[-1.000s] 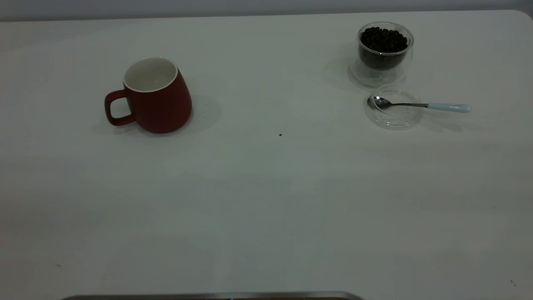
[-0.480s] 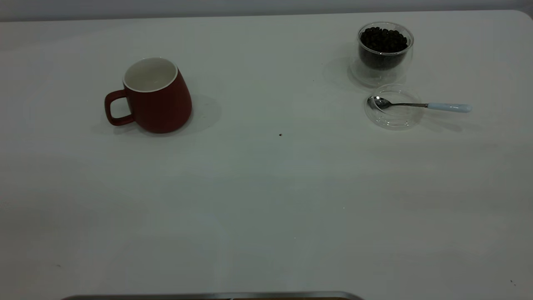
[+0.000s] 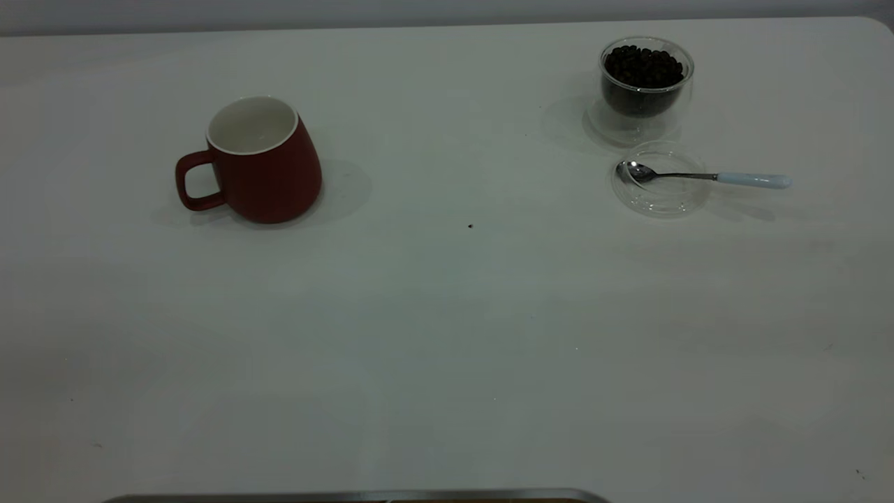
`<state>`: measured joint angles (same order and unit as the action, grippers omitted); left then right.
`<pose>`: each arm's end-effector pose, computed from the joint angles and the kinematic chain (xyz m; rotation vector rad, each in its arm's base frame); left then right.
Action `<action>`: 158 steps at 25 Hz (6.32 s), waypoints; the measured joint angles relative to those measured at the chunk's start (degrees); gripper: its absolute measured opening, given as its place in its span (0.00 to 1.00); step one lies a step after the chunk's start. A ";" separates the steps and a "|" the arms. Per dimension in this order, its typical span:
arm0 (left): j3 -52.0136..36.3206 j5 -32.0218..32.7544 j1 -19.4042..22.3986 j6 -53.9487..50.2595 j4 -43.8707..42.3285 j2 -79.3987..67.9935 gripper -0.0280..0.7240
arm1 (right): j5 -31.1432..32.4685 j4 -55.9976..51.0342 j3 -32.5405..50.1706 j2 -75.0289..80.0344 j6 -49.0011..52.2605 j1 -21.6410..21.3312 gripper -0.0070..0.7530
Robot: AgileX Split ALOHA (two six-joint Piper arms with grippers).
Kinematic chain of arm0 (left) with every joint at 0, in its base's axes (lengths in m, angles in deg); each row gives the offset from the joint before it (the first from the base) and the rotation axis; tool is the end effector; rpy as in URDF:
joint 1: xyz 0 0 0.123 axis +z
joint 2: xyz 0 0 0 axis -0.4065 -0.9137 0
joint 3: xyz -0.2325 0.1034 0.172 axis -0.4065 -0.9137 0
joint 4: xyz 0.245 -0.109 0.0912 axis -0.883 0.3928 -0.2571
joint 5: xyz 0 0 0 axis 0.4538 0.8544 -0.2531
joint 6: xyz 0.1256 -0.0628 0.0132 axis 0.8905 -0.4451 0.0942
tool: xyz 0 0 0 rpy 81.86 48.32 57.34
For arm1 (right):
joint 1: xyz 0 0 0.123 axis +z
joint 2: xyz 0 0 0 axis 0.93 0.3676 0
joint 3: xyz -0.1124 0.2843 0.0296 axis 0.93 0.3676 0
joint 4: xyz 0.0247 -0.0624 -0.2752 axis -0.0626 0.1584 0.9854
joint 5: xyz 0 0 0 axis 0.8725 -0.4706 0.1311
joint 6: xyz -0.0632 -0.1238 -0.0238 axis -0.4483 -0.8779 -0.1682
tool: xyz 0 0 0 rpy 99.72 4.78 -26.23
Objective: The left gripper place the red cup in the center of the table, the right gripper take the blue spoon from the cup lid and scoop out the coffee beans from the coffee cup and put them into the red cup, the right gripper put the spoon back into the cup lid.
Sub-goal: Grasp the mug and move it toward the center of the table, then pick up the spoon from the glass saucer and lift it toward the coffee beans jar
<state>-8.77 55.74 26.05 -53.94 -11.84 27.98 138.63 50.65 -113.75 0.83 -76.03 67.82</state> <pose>0.0382 -0.0062 0.2564 0.0081 2.1184 -0.0267 0.0417 -0.0012 0.2513 0.0393 2.1285 0.0019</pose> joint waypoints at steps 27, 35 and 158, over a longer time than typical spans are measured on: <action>18.75 -9.59 0.00 5.06 -1.49 -56.01 0.82 | 0.00 0.00 0.00 0.00 0.00 0.00 0.66; 34.84 -13.25 0.05 8.10 -1.43 -86.39 0.82 | 0.00 0.00 0.00 0.00 0.00 0.00 0.66; 37.07 1.15 -19.30 14.43 -1.63 -55.75 0.82 | 0.00 0.00 0.00 0.00 0.00 0.00 0.66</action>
<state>28.30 56.89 6.75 -39.51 -13.47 -27.76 138.63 50.65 -113.75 0.83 -76.03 67.82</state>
